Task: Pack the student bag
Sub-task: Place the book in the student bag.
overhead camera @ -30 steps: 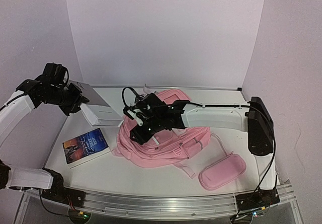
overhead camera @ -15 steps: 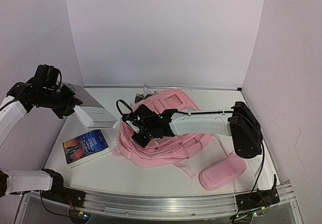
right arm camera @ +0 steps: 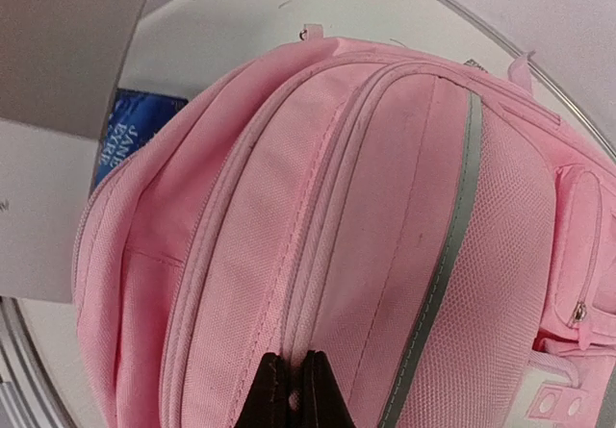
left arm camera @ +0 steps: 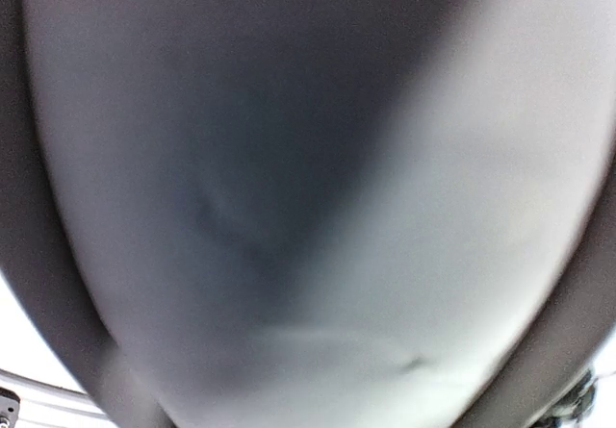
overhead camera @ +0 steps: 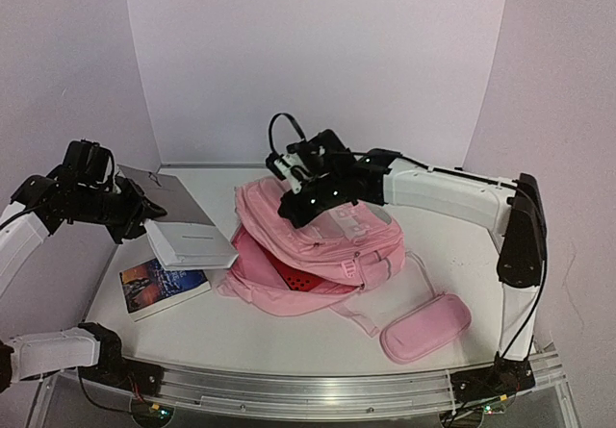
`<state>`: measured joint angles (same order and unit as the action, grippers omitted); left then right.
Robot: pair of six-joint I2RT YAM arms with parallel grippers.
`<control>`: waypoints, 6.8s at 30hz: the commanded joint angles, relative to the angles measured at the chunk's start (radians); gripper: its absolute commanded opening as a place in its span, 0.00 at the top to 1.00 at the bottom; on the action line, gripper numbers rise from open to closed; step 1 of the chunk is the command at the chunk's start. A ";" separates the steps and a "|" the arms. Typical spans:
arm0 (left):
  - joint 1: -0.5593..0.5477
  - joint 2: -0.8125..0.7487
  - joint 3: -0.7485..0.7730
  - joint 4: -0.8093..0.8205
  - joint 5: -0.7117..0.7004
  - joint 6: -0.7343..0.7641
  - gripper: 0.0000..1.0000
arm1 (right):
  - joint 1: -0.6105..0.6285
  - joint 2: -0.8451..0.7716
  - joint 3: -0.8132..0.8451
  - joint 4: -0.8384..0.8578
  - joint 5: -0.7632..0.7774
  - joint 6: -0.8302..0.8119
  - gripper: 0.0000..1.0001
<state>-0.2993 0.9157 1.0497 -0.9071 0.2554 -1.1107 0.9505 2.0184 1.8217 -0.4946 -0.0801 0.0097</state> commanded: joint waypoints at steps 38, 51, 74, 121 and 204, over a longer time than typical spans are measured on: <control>-0.124 0.576 -0.068 0.795 0.671 0.182 1.00 | -0.223 -0.157 0.030 0.125 -0.584 0.185 1.00; -0.171 0.729 -0.049 1.173 0.354 0.029 1.00 | -0.215 -0.157 0.013 0.166 -0.633 0.273 1.00; -0.369 0.971 -0.015 1.576 0.286 -0.107 1.00 | -0.193 -0.089 0.088 0.263 -0.652 0.453 1.00; -0.438 0.779 -0.111 1.140 0.126 -0.097 0.18 | -0.245 -0.153 0.070 0.318 -0.685 0.541 1.00; -0.380 1.384 0.613 1.256 0.334 0.031 0.67 | -0.458 -0.212 0.109 -0.191 -0.826 0.055 1.00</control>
<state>-0.6749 2.2567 1.5282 0.2683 0.5722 -1.0712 0.4537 1.8221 1.8767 -0.8093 -0.7647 0.0813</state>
